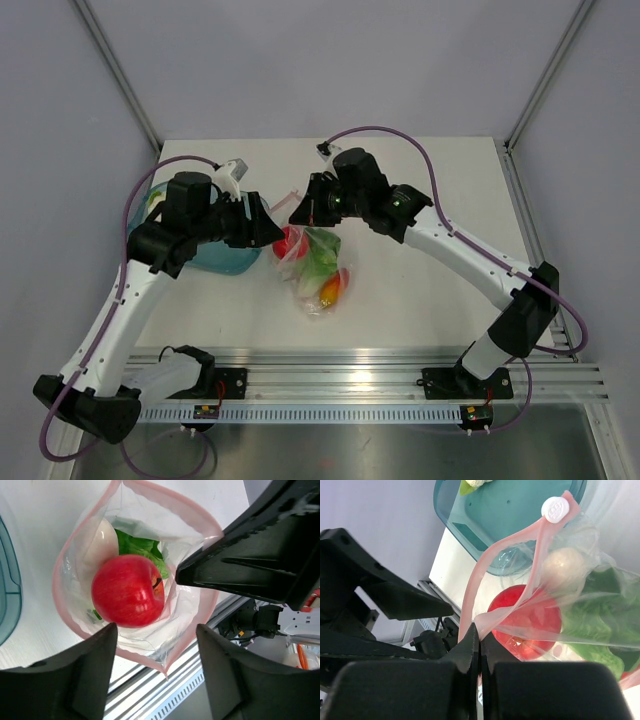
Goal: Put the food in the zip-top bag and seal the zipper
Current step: Place the fake fruit in the zipper food storage bag, then adjust the zipper food storage bag at the center of the board.
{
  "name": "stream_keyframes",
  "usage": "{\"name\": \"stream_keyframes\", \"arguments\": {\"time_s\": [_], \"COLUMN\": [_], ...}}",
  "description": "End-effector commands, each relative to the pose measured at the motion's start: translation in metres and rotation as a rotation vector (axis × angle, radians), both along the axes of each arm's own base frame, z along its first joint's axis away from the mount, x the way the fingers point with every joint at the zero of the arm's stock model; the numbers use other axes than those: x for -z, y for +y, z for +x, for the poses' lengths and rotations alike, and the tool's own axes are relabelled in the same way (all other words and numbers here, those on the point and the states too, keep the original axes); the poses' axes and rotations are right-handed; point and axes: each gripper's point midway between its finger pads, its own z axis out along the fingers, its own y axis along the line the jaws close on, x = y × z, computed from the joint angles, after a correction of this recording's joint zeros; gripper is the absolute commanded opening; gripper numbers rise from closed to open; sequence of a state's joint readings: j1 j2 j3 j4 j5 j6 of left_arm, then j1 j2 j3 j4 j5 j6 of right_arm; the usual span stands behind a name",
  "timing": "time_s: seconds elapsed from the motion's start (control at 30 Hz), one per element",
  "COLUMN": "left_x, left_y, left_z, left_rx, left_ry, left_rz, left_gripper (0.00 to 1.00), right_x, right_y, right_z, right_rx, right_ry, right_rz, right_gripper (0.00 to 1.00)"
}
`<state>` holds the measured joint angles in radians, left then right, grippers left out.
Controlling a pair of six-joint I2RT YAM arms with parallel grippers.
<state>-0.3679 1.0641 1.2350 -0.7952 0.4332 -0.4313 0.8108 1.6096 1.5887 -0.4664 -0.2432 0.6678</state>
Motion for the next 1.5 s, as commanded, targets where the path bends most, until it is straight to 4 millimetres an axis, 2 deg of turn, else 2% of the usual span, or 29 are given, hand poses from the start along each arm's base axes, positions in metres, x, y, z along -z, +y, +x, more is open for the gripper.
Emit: {"name": "stream_keyframes", "arguments": {"time_s": [0.0, 0.03, 0.07, 0.13, 0.17, 0.2, 0.23, 0.27, 0.33, 0.47, 0.57, 0.63, 0.67, 0.7, 0.77, 0.83, 0.87, 0.93, 0.97, 1.0, 1.03, 1.1, 1.2, 1.23, 1.27, 1.33, 1.4, 1.43, 1.47], "left_x": [-0.024, -0.024, -0.024, -0.022, -0.018, -0.010, -0.004, 0.006, 0.017, 0.028, 0.034, 0.036, 0.034, 0.031, 0.016, 0.000, -0.018, -0.036, -0.054, -0.059, -0.065, -0.070, -0.058, -0.041, -0.030, -0.006, -0.002, -0.006, -0.028], "left_y": [0.003, 0.006, 0.011, 0.019, 0.027, 0.031, 0.035, 0.039, 0.037, 0.034, 0.030, 0.029, 0.029, 0.029, 0.026, 0.021, 0.018, 0.012, 0.011, 0.010, 0.008, 0.007, 0.003, 0.000, -0.004, -0.015, -0.022, -0.024, -0.025], "left_z": [-0.004, -0.004, 0.000, 0.004, 0.011, 0.014, 0.019, 0.025, 0.031, 0.044, 0.050, 0.053, 0.053, 0.053, 0.052, 0.045, 0.043, 0.034, 0.030, 0.026, 0.022, 0.017, 0.021, 0.021, 0.022, 0.023, 0.026, 0.027, 0.030], "left_rx": [0.017, 0.002, -0.035, -0.082, -0.137, -0.160, -0.183, -0.212, -0.214, -0.247, -0.243, -0.242, -0.242, -0.243, -0.231, -0.194, -0.175, -0.126, -0.116, -0.105, -0.087, -0.080, -0.075, -0.064, -0.052, -0.012, 0.011, 0.021, 0.029], "left_ry": [-0.082, -0.087, -0.097, -0.113, -0.124, -0.114, -0.110, -0.091, -0.070, -0.065, -0.051, -0.037, -0.040, -0.048, -0.073, -0.090, -0.123, -0.144, -0.181, -0.182, -0.190, -0.204, -0.185, -0.137, -0.107, -0.035, -0.010, -0.015, -0.058], "left_rz": [0.000, 0.007, 0.026, 0.051, 0.082, 0.106, 0.126, 0.154, 0.165, 0.154, 0.152, 0.153, 0.152, 0.148, 0.124, 0.097, 0.070, 0.032, 0.007, -0.003, -0.020, -0.038, -0.047, -0.046, -0.050, -0.074, -0.084, -0.083, -0.096], "left_gripper": [0.60, 0.49, 0.45, 0.43, 0.48, 0.58, 0.73, 0.80, 0.81, 0.74, 0.61, 0.39, 0.31, 0.11, 0.00, 0.00, 0.00, 0.00, 0.00, 0.00, 0.00, 0.00, 0.00, 0.00, 0.00, 0.00, 0.00, 0.00, 0.00], "right_x": [-0.045, -0.047, -0.046, -0.048, -0.047, -0.048, -0.050, -0.049, -0.051, -0.047, -0.047, -0.044, -0.045, -0.044, -0.037, -0.033, -0.034, -0.043, -0.066, -0.077, -0.096, -0.106, -0.087, -0.059, -0.043, 0.001, 0.010, -0.004, -0.016], "right_y": [-0.002, -0.003, -0.004, -0.005, -0.006, -0.007, -0.007, -0.008, -0.008, -0.010, -0.012, -0.015, -0.016, -0.018, -0.025, -0.037, -0.046, -0.062, -0.067, -0.070, -0.080, -0.087, -0.095, -0.096, -0.095, -0.096, -0.105, -0.105, -0.106], "right_z": [-0.002, -0.003, -0.003, -0.005, -0.005, -0.006, -0.007, -0.007, -0.008, -0.010, -0.011, -0.012, -0.012, -0.011, -0.008, -0.002, 0.004, 0.005, 0.005, 0.002, 0.000, -0.005, -0.006, -0.006, -0.005, -0.003, 0.006, 0.010, 0.013], "right_rx": [0.015, 0.013, 0.015, 0.016, 0.015, 0.017, 0.014, 0.016, 0.011, 0.012, 0.015, 0.021, 0.023, 0.032, 0.059, 0.096, 0.132, 0.162, 0.171, 0.168, 0.195, 0.204, 0.232, 0.226, 0.225, 0.228, 0.272, 0.278, 0.273], "right_ry": [-0.107, -0.110, -0.108, -0.111, -0.112, -0.112, -0.114, -0.115, -0.115, -0.106, -0.107, -0.108, -0.111, -0.118, -0.126, -0.128, -0.149, -0.166, -0.217, -0.232, -0.267, -0.289, -0.265, -0.222, -0.195, -0.122, -0.122, -0.133, -0.167], "right_rz": [0.092, 0.095, 0.093, 0.096, 0.092, 0.094, 0.098, 0.097, 0.101, 0.098, 0.095, 0.085, 0.084, 0.078, 0.039, -0.016, -0.051, -0.099, -0.086, -0.078, -0.063, -0.050, -0.080, -0.130, -0.155, -0.252, -0.330, -0.343, -0.349], "right_gripper": [0.00, 0.00, 0.00, 0.00, 0.00, 0.00, 0.00, 0.00, 0.00, 0.00, 0.00, 0.00, 0.00, 0.00, 0.00, 0.00, 0.00, 0.00, 0.00, 0.00, 0.00, 0.01, 0.02, 0.02, 0.01, 0.00, 0.00, 0.00, 0.00]}}
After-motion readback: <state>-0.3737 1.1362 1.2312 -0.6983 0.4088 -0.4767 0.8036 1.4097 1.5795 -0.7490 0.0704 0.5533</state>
